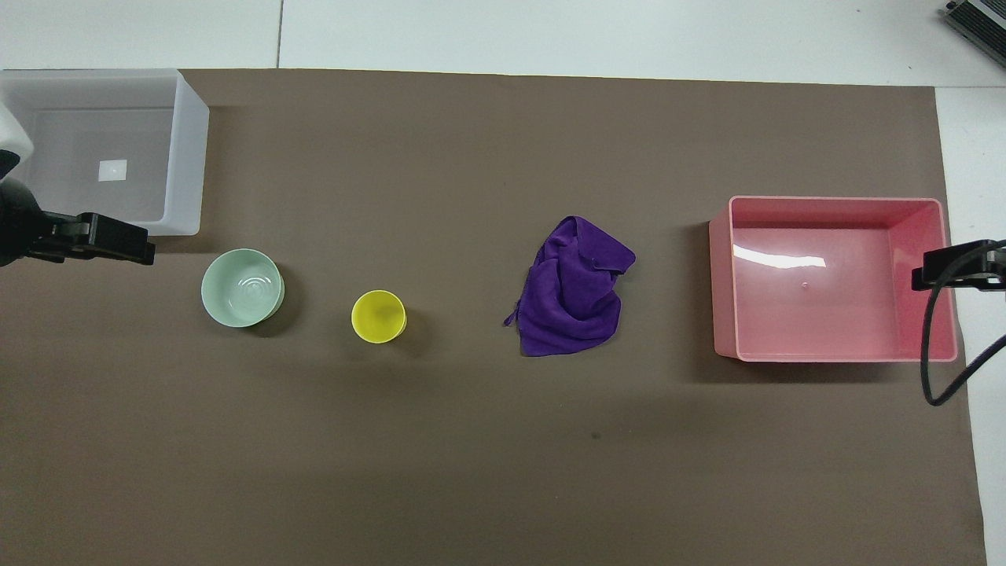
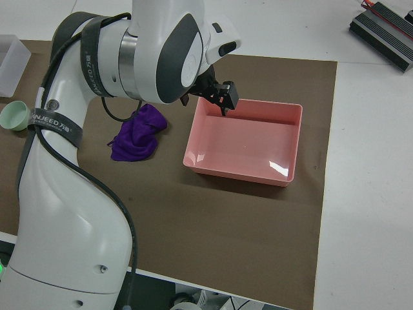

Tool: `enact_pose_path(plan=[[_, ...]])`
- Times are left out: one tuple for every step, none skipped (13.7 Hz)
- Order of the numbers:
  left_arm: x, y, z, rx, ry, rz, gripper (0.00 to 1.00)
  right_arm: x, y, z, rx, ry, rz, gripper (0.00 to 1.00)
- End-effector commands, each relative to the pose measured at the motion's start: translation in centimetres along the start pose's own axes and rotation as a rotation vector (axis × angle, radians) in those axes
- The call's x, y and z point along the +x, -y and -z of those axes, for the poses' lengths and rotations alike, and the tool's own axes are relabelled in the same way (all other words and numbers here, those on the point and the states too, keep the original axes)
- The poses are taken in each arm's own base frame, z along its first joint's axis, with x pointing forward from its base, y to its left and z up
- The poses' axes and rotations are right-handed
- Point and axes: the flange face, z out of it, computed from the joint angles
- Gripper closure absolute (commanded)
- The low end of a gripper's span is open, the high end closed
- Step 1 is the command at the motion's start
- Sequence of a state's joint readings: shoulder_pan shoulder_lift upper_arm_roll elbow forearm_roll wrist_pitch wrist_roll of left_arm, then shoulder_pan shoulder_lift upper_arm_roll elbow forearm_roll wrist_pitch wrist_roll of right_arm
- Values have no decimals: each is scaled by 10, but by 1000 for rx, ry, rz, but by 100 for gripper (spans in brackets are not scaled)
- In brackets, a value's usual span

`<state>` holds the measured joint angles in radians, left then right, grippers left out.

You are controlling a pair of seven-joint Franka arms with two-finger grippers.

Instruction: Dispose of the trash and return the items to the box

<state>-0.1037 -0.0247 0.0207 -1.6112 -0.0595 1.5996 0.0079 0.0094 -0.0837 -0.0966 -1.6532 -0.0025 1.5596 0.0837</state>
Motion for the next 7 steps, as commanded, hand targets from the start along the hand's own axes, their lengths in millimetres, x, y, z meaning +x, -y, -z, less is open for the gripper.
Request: enact_pose_path(plan=[[-4, 13, 0, 12, -11, 5, 0, -5, 1, 1, 23, 9, -7, 0], [-4, 13, 0, 12, -8, 8, 0, -5, -1, 2, 23, 4, 9, 0], [-4, 12, 0, 12, -11, 10, 0, -4, -2, 2, 22, -2, 36, 0], [-4, 7, -1, 12, -7, 0, 0, -4, -1, 3, 23, -7, 42, 0], [-4, 4, -1, 12, -5, -6, 0, -4, -1, 2, 22, -5, 42, 0], [-4, 1, -1, 12, -7, -12, 0, -4, -1, 2, 19, -6, 39, 0], [-4, -2, -1, 13, -3, -16, 0, -2, 1, 3, 15, -12, 44, 0]])
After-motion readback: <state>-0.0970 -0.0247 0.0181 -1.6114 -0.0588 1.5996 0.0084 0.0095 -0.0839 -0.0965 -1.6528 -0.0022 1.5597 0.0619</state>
